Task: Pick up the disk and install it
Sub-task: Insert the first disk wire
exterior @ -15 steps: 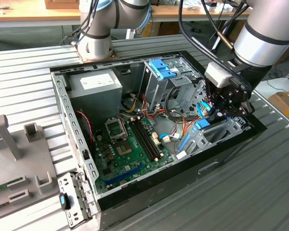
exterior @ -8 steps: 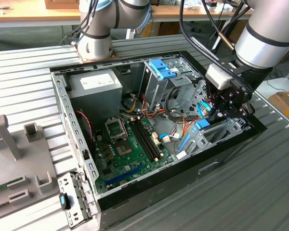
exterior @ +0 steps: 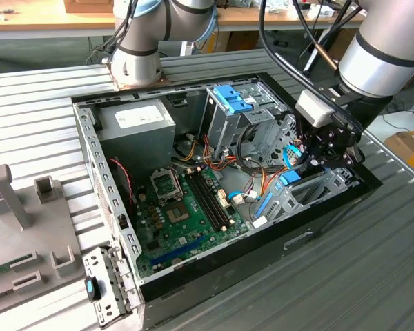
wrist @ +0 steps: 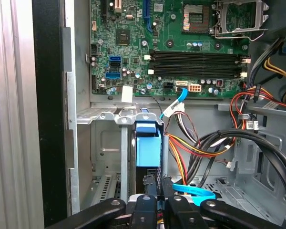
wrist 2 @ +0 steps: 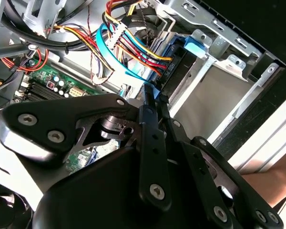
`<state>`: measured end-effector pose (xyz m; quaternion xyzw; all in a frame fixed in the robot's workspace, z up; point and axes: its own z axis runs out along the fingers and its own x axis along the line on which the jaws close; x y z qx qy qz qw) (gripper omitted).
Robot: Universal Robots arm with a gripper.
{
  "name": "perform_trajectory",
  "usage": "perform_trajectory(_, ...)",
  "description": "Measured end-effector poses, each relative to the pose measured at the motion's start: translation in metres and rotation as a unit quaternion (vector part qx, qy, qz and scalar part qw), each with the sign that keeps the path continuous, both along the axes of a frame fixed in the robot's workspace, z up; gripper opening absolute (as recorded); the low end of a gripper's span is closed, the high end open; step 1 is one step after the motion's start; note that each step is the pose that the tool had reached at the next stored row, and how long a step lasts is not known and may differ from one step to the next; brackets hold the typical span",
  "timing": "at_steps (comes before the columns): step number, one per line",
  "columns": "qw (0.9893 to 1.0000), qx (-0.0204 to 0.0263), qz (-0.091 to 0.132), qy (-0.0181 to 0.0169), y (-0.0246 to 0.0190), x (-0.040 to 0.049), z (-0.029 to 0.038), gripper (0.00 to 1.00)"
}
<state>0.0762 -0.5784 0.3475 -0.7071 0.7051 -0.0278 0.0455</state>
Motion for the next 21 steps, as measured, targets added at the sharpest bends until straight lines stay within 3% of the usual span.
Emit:
perform_trajectory(6,1.0000,-0.0001,-0.001,0.0000,-0.0001,0.0000,0.0018,0.16)
perform_trajectory(11,1.0000,0.0000,-0.001,0.0000,-0.0037,0.0000,0.0019,0.16)
perform_trajectory(16,1.0000,0.0086,-0.001,0.0000,-0.0037,-0.0001,0.0012,0.16)
perform_trajectory(21,1.0000,0.0086,-0.001,0.0000,-0.0042,-0.0001,0.0002,0.16)
